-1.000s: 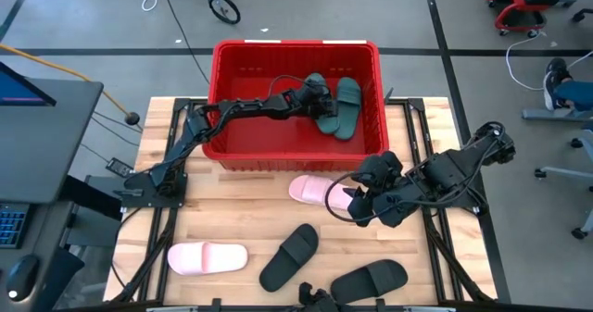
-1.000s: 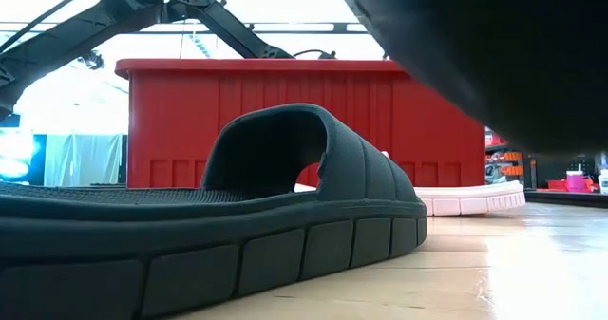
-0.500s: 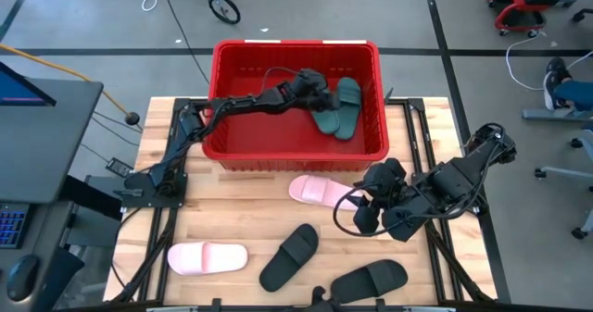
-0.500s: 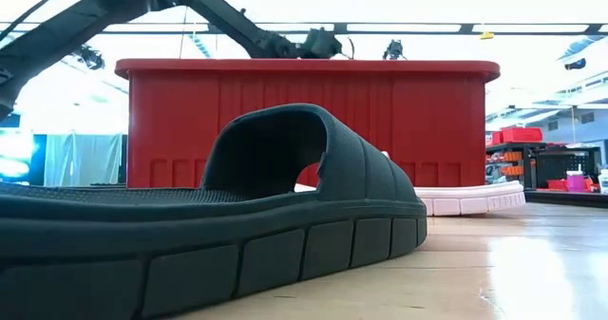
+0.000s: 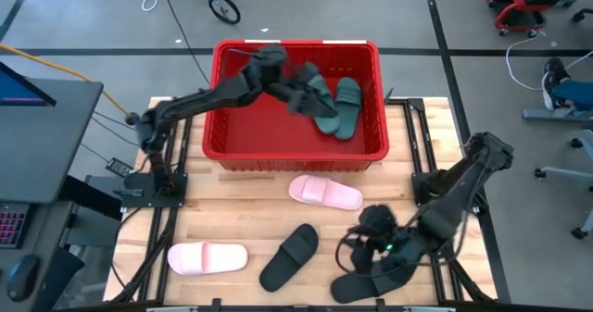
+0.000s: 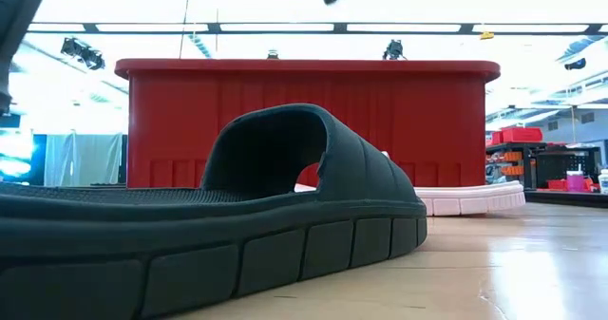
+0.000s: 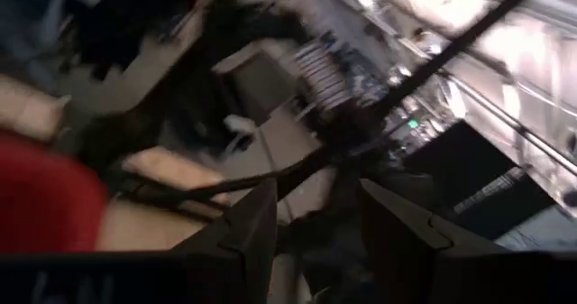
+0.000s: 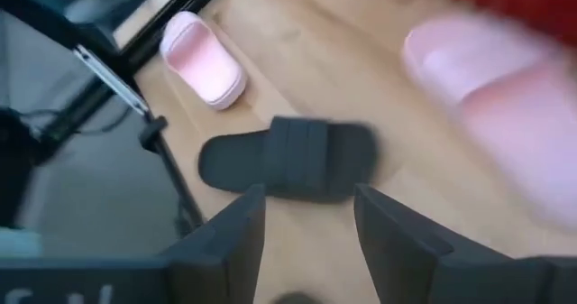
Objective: Pick and place slides into bin
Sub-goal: Put the top pink slide into the red bin
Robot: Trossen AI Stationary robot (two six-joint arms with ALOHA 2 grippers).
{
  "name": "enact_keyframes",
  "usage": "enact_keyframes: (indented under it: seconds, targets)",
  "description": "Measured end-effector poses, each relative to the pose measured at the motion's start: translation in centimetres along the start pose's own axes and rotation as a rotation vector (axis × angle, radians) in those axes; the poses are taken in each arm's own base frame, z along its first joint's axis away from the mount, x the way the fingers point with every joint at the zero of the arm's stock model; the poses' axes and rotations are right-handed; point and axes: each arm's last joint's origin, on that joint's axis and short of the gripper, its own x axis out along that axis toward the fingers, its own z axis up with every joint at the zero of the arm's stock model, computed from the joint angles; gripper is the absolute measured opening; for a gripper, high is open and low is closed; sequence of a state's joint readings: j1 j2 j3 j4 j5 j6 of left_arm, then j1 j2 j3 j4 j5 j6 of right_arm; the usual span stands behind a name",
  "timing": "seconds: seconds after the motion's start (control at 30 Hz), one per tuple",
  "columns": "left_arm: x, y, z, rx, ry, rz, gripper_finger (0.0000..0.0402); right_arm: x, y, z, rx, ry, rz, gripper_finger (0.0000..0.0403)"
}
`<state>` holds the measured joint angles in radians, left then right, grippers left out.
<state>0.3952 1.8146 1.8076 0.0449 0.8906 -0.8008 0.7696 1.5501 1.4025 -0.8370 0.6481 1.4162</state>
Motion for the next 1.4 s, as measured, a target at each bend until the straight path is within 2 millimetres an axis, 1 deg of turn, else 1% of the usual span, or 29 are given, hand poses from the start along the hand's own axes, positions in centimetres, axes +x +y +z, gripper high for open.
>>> enact_keyframes:
  seconds: [0.1,0.17,0.23,0.3,0.4,0.5,0.57,0.63,0.77,0.87,0.93,1.0,1.17,1.23,1.3,1.4]
  targets:
    - [-1.3,-4.3,0.5,0.067,-0.026,-0.056,0.0157,3.5,-1.7,-2.0,0.099,-0.02,0.034,0.0166]
    - [-2.4,-7.0,0.8,0.115,-0.048,-0.088,0.0155,5.8,-3.5,-2.7,0.153,-0.039,0.036,0.0163]
    - [-3.5,-9.4,0.9,0.154,-0.07,-0.112,0.0153,8.0,-5.6,-2.8,0.199,-0.05,0.001,0.0163]
    - [-4.6,-11.7,0.9,0.19,-0.092,-0.135,0.0151,9.7,-7.7,-2.5,0.247,-0.042,-0.041,0.0162]
    - [-6.2,-14.4,0.9,0.237,-0.123,-0.161,0.0148,11.6,-10.4,-1.7,0.262,-0.031,-0.125,0.0162]
    - [-7.6,-16.5,0.8,0.275,-0.146,-0.185,0.0145,12.9,-12.2,-0.4,0.232,-0.046,-0.158,0.0163]
    - [-8.2,-17.6,0.6,0.294,-0.157,-0.198,0.0142,13.8,-13.0,0.7,0.216,-0.026,-0.145,0.0164]
    - [-8.8,-18.5,0.5,0.311,-0.167,-0.208,0.014,14.3,-13.1,1.9,0.2,-0.011,-0.095,0.0168]
    - [-9.8,-19.8,0.3,0.334,-0.181,-0.223,0.0137,14.9,-13.1,3.9,0.157,-0.053,-0.015,0.0175]
    - [-10.3,-20.4,0.2,0.341,-0.188,-0.23,0.0139,15.3,-13.7,4.8,0.178,-0.039,-0.019,0.0178]
    - [-10.4,-20.7,0.1,0.346,-0.19,-0.234,0.0139,15.5,-14.4,5.0,0.204,-0.001,-0.051,0.0179]
    - [-10.6,-20.9,0.0,0.344,-0.193,-0.236,0.0137,15.5,-14.4,5.0,0.212,0.003,-0.048,0.0179]
    - [-10.8,-21.1,0.0,0.331,-0.192,-0.24,0.0131,15.1,-13.2,4.0,0.221,0.017,0.012,0.0176]
    - [-10.7,-21.0,0.0,0.329,-0.191,-0.239,0.0131,14.9,-13.2,3.3,0.238,0.04,-0.017,0.0175]
    - [-10.7,-21.0,0.0,0.33,-0.191,-0.239,0.0132,14.7,-13.5,2.4,0.224,0.049,-0.09,0.0174]
    - [-10.7,-21.0,0.0,0.329,-0.191,-0.238,0.0134,14.8,-14.0,1.9,0.199,0.048,-0.151,0.0174]
